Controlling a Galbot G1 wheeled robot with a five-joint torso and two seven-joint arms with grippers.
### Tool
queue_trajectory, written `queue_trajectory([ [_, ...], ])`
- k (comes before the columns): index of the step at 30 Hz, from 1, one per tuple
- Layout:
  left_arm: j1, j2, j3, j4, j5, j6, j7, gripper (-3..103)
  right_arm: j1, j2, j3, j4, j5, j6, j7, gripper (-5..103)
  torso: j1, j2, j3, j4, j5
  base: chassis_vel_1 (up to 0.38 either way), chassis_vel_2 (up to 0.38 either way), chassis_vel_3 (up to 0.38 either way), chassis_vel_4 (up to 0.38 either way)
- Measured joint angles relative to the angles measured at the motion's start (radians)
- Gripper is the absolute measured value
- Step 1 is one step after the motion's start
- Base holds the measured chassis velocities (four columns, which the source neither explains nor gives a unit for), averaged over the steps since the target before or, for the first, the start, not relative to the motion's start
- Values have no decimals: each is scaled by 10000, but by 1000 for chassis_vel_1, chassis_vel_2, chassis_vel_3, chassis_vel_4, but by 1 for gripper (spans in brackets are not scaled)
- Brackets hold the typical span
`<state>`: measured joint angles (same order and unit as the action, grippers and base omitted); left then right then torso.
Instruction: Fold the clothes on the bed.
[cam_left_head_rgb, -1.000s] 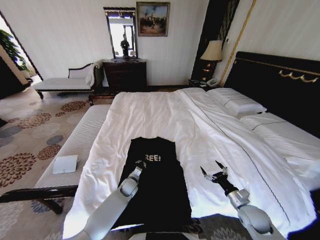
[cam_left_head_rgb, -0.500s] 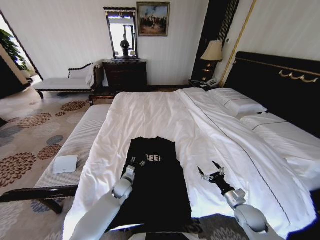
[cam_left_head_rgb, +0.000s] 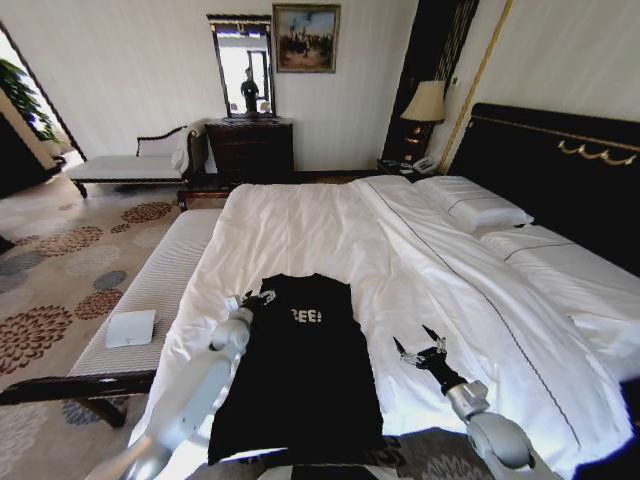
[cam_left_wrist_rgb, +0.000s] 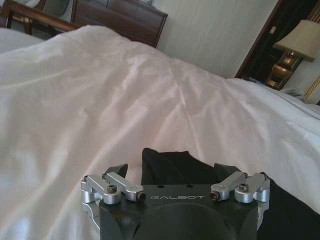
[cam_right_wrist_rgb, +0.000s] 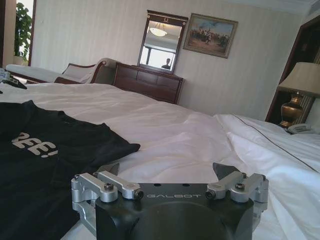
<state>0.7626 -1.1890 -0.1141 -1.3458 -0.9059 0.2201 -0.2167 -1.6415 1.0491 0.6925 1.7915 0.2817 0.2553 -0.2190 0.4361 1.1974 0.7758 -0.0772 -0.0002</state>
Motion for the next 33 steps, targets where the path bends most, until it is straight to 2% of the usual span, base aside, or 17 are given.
queue_trajectory([
  [6,-574,-310,29,1366,-287,-74,710,98,-230,-19,273,57,30,-2,5,100,0,0,1,1,1,0,0,0,0],
  [21,-1701,-1162,108,3600,-484,-261,1317,93,-327,-97,455,155,143,-63,46,100,0,1,0,2,3,0,0,0,0],
  [23,-1850,-1342,141,3891,-435,-278,1371,85,-323,-110,455,155,148,-72,47,100,0,1,0,1,3,0,0,0,0],
  [26,-2104,-1605,173,4490,-182,-379,1494,84,-291,-121,442,149,157,-87,57,100,0,1,0,0,3,0,0,0,0],
  [29,-2281,-1748,166,4847,-93,-426,1515,72,-270,-122,441,148,170,-96,67,100,0,0,0,0,3,0,0,0,0],
  [30,-2281,-1748,166,4847,-93,-426,1515,72,-270,-122,441,148,170,-96,67,100,0,0,0,0,3,0,0,0,0],
  [33,-2327,-1696,161,4903,-86,-459,1511,56,-279,-115,453,118,172,-97,70,100,0,0,0,1,1,0,0,0,0],
])
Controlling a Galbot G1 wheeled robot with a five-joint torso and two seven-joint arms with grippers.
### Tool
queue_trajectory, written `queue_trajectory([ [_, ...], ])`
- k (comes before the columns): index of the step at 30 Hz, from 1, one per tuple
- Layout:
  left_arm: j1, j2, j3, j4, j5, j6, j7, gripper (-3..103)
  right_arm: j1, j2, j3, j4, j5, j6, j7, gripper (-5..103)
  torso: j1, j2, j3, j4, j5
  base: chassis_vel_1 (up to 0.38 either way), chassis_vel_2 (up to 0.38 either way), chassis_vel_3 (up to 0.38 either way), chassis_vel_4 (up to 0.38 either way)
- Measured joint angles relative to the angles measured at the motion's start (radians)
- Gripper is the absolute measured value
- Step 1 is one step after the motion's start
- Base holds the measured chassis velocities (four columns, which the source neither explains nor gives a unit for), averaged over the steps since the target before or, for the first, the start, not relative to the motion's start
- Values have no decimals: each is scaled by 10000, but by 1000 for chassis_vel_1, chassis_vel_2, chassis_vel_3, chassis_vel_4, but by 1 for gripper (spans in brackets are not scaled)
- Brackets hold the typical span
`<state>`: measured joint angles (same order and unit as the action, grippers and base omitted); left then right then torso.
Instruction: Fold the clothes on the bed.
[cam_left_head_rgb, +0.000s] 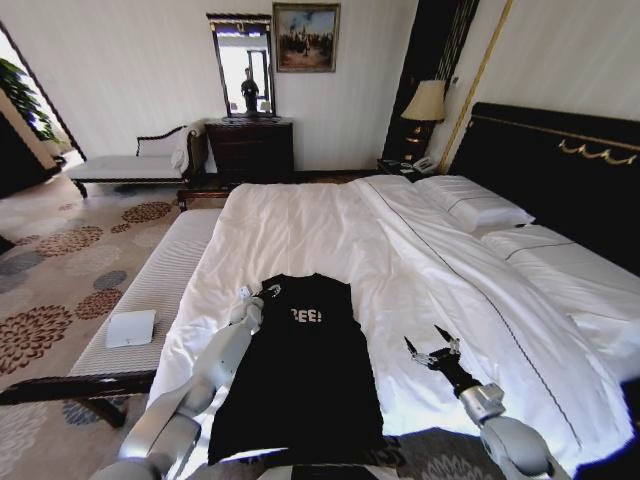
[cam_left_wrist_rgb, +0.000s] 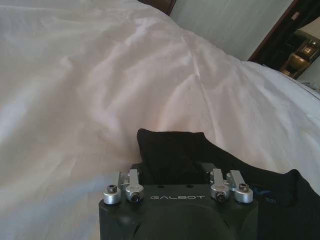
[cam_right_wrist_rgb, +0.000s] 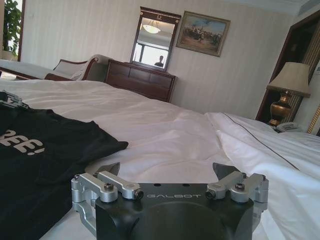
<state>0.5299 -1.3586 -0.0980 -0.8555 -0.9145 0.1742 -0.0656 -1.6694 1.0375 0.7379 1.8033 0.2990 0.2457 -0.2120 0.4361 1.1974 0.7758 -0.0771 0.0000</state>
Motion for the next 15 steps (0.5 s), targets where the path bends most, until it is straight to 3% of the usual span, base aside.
queue_trajectory([
  [2,3,35,0,-24,-1,-1,-4,56,-1,2,2,-7,0,0,0,100,0,0,0,-1,-1,0,0,0,0],
  [8,101,263,-5,-128,45,-59,-46,28,142,23,-102,-69,-5,-1,0,100,0,0,-1,1,0,0,0,0,0],
  [10,106,284,-6,-132,76,-76,-50,28,183,27,-152,-87,-8,-4,2,100,0,0,-1,1,0,0,0,0,0],
  [14,50,277,3,-83,160,-126,-47,11,279,30,-291,-125,-20,-24,6,100,0,0,-1,0,0,0,0,0,0],
  [15,50,277,3,-83,160,-126,-47,11,279,30,-291,-125,-20,-24,6,100,0,0,-1,0,0,0,0,0,0],
])
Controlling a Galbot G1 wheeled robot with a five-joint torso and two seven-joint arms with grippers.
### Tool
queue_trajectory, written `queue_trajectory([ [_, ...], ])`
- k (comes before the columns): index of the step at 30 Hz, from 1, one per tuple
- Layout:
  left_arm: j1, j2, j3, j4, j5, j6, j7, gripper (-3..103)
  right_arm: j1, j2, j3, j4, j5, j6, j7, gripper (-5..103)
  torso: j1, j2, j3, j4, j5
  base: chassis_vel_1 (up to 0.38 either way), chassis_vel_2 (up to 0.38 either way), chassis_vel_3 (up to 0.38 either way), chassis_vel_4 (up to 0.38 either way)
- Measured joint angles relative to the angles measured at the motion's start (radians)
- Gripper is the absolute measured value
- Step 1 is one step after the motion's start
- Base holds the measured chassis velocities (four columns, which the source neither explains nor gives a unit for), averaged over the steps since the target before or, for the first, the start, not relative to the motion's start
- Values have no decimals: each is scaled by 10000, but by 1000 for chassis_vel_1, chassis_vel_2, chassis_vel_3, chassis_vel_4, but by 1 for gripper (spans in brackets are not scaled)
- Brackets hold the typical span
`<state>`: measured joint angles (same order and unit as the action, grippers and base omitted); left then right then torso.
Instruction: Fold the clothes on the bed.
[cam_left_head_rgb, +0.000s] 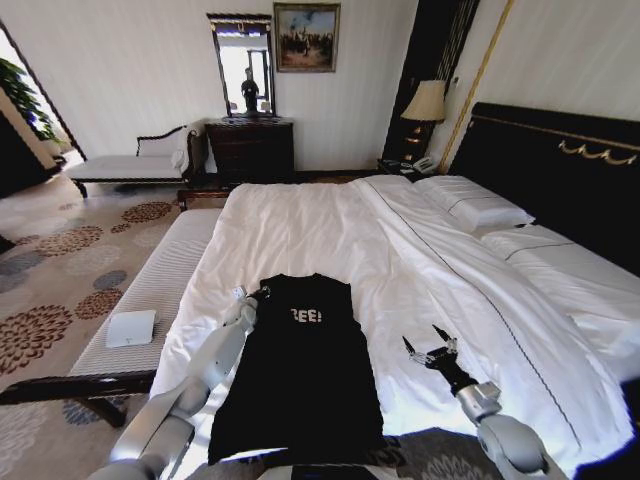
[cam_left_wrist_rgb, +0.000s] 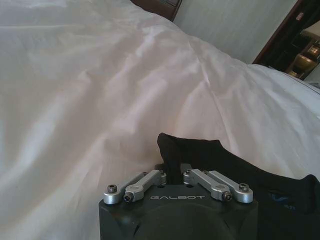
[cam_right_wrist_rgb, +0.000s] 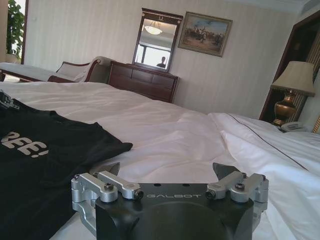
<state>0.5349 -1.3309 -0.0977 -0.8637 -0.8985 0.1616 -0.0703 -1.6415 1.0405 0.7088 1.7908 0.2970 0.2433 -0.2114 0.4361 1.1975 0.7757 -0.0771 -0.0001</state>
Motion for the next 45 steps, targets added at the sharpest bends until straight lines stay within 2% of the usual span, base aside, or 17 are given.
queue_trajectory([
  [2,-47,-27,20,92,48,-23,22,4,22,-14,-23,-22,-1,-3,2,100,0,0,0,0,0,0,0,0,0],
  [8,-74,-41,41,120,70,-34,33,4,188,-159,-119,-159,226,-38,6,100,0,0,0,-2,0,0,0,0,0],
  [11,-50,87,97,-98,72,-25,-84,4,922,-458,-610,-268,1523,-571,251,100,0,0,0,-4,0,0,0,0,0],
  [13,-40,131,114,-157,73,-22,-114,4,1131,-511,-753,-273,1831,-731,369,100,0,0,0,-4,0,0,0,0,0],
  [15,0,252,154,-326,72,-4,-220,4,1953,-653,-1269,-278,2922,-1612,924,100,0,0,1,4,-1,0,0,0,0],
  [16,35,310,171,-416,68,10,-286,4,2457,-714,-1615,-330,3814,-2220,1199,100,1,0,2,4,0,0,0,0,0],
  [18,108,399,203,-559,61,23,-355,4,3156,-779,-2056,-611,4842,-2833,1398,100,1,0,2,0,1,0,0,0,0],
  [19,108,399,203,-559,61,23,-355,4,3156,-779,-2056,-611,4842,-2833,1398,100,1,0,2,0,1,0,0,0,0],
  [21,181,452,244,-667,62,29,-447,4,3965,-838,-2459,-1068,5525,-3205,1426,100,1,0,1,1,0,0,0,0,0],
  [24,327,478,338,-914,77,48,-606,4,5780,-878,-3507,-2710,6653,-3405,1335,100,1,0,2,3,1,0,0,0,0],
  [26,344,477,344,-944,77,49,-632,4,5955,-868,-3625,-2876,6769,-3411,1301,100,1,-1,2,1,0,0,0,0,0],
  [28,492,481,380,-1161,72,53,-750,4,6995,-721,-4382,-3940,7311,-3427,1148,100,4,-2,3,-1,0,0,0,0,0],
  [32,551,469,393,-1261,71,48,-862,4,8067,-389,-5143,-5121,7310,-3267,860,100,2,-1,2,-1,1,0,0,0,0],
  [33,552,446,428,-1287,66,44,-942,4,8880,-75,-5594,-6082,7327,-3158,607,100,0,-1,2,0,3,0,0,0,0],
  [35,552,442,448,-1297,61,43,-971,4,9152,45,-5726,-6369,7365,-3109,508,100,1,-1,2,1,-1,0,0,0,0],
  [42,639,484,444,-1369,-54,42,-977,4,10541,1162,-6265,-8160,7592,-3085,39,100,2,-1,2,3,0,0,0,0,0],
  [45,660,485,430,-1382,-82,42,-940,4,10633,1244,-6314,-8339,7600,-3236,1,100,1,-1,1,2,0,0,0,0,0],
])
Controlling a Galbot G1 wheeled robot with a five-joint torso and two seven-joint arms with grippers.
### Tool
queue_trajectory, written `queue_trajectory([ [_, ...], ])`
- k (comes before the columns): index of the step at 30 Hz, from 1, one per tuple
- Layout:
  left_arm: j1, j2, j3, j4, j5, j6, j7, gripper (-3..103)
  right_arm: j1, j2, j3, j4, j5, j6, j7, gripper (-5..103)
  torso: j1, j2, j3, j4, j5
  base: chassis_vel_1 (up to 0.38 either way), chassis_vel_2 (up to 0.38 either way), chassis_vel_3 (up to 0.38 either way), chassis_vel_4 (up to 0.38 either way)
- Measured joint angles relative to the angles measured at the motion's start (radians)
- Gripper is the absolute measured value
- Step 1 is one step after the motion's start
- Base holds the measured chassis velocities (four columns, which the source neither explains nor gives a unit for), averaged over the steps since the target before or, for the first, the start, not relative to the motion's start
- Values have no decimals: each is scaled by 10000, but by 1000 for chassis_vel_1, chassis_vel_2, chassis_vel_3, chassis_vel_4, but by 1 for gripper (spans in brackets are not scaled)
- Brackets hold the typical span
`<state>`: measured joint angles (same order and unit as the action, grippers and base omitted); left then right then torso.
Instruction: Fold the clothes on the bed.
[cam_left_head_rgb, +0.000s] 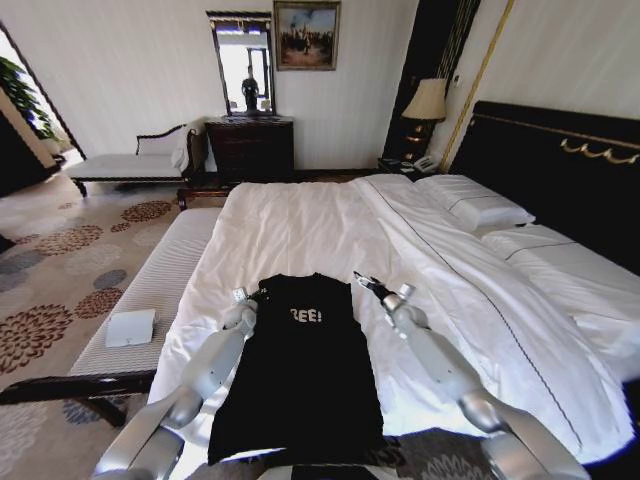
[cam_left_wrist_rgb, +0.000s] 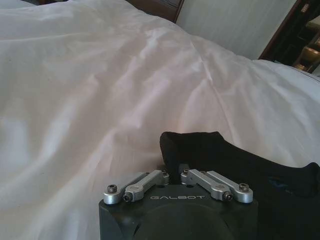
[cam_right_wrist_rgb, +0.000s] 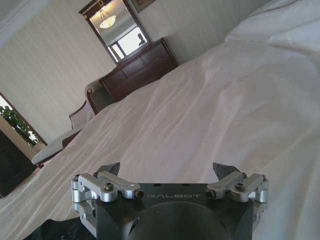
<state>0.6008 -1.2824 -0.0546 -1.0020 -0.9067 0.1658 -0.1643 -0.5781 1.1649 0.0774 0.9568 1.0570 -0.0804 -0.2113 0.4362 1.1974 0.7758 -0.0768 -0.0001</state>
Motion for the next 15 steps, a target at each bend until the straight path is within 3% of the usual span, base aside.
queue_trajectory([
  [5,34,-13,-5,-9,-27,0,97,4,75,85,94,-259,162,-734,-463,100,-2,1,-1,-3,-1,0,0,0,0],
  [15,34,-23,54,17,-25,0,139,4,152,239,158,-1024,-136,-1238,-938,100,-2,2,-1,-4,0,0,0,0,0],
])
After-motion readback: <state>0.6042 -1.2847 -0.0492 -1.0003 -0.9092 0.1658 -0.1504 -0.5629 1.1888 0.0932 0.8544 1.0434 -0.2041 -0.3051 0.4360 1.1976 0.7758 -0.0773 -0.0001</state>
